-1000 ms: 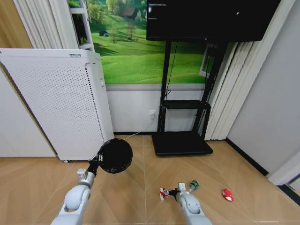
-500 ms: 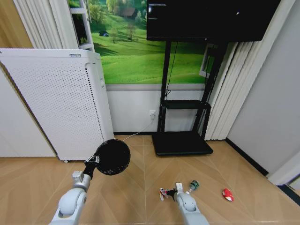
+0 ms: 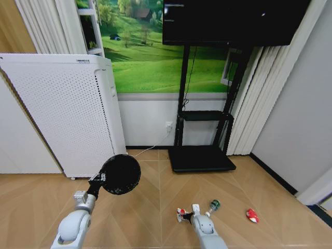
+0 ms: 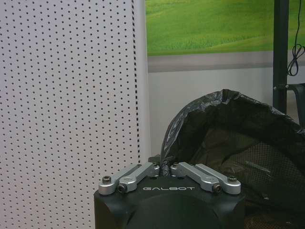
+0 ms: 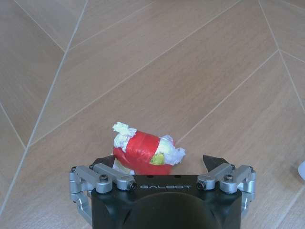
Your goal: Pick up the trash bin and place the garbage on the floor into it.
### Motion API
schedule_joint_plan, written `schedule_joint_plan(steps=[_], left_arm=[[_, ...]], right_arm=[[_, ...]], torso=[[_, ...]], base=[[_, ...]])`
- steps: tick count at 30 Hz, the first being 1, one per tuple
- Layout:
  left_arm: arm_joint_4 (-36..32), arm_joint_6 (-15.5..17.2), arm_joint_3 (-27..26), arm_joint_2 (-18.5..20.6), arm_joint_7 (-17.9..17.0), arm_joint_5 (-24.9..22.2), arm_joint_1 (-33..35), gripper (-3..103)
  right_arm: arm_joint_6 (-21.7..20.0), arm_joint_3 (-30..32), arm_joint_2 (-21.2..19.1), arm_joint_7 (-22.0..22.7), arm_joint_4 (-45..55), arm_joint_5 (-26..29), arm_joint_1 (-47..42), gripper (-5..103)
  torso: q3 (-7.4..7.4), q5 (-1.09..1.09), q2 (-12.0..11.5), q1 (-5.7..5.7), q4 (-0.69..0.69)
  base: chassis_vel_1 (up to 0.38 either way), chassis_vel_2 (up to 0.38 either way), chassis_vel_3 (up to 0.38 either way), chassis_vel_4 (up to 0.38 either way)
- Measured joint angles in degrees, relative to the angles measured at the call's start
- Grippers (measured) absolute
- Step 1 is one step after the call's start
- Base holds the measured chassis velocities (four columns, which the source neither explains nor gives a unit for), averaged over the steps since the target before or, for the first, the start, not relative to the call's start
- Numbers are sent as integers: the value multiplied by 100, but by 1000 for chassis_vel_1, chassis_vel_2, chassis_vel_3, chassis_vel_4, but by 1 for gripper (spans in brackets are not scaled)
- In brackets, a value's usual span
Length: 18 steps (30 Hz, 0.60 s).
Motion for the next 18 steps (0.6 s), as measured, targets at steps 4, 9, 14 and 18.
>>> schedule_joint_plan(steps=[4, 9, 14, 18], left_arm=[[15, 1, 1, 11, 11, -5, -16, 4], [52, 1, -1, 41, 45, -24, -62, 4], [72, 1, -24, 46, 69, -37, -72, 4], [68, 0, -34, 44, 75, -38, -64, 4]], right_arm=[[9, 18, 13, -2, -31, -33, 3, 100], [83, 51, 50, -11, -97, -134, 9, 102], [132, 58, 50, -11, -94, -157, -15, 88], [163, 60, 38, -12, -86, -169, -46, 77]], torso=[[0, 0, 0, 0, 0], [0, 0, 0, 0, 0], [0, 0, -1, 0, 0], [0, 0, -1, 0, 0]], base=[[0, 0, 0, 0], [0, 0, 0, 0], [0, 0, 0, 0], [0, 0, 0, 0]])
